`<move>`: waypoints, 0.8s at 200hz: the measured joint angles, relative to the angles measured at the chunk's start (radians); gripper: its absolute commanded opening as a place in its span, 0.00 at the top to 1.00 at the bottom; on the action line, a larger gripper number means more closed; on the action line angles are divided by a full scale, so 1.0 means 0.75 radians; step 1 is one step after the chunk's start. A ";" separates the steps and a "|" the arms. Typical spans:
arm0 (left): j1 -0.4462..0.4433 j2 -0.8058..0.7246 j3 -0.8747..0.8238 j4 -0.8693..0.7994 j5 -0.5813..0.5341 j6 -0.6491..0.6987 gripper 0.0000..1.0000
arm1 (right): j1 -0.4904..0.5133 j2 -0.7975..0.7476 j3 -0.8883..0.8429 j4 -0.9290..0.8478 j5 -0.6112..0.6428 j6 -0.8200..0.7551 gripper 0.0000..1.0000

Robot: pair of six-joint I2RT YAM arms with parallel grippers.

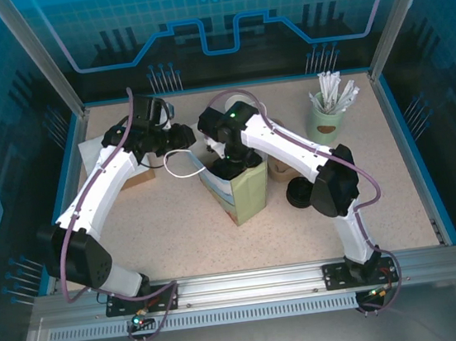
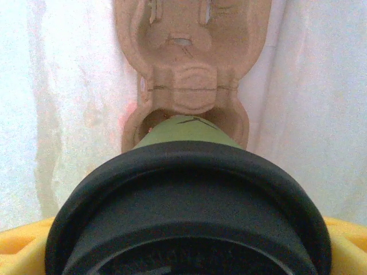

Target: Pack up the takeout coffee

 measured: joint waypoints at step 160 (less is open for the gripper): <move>-0.001 -0.001 0.000 -0.001 -0.001 -0.001 0.65 | -0.003 0.000 -0.053 0.051 -0.013 -0.010 0.12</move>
